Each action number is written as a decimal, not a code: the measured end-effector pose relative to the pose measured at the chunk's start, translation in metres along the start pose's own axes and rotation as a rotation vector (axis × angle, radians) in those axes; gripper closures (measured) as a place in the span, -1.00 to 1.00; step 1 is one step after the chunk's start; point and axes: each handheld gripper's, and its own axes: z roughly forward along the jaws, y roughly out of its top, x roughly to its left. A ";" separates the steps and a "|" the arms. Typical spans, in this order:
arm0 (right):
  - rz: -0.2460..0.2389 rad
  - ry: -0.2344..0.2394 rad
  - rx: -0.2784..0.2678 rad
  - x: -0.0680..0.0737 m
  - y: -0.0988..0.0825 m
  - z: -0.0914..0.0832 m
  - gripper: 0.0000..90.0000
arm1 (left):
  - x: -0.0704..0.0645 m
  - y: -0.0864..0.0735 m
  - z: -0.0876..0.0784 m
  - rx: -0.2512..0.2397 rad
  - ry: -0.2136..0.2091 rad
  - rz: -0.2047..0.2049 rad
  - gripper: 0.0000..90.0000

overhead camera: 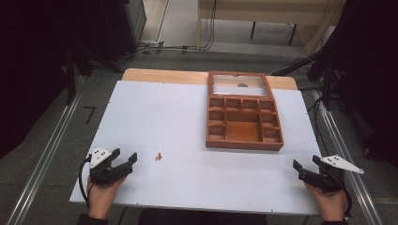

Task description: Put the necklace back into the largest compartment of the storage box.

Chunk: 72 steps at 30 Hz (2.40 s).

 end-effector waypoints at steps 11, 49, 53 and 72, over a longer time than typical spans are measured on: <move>0.003 0.004 0.002 0.000 0.000 0.000 -0.60 | -0.005 0.000 0.004 0.004 -0.011 0.010 -0.34; 0.008 0.009 0.012 -0.001 0.000 0.002 -0.59 | -0.030 0.006 0.023 -0.034 -0.083 0.087 -0.15; 0.008 0.010 0.014 -0.001 -0.001 0.002 -0.59 | -0.032 0.006 0.025 -0.041 -0.073 0.094 -0.17; 0.016 0.013 0.025 0.000 -0.001 0.003 -0.59 | -0.037 0.006 0.033 0.020 -0.099 0.110 -0.06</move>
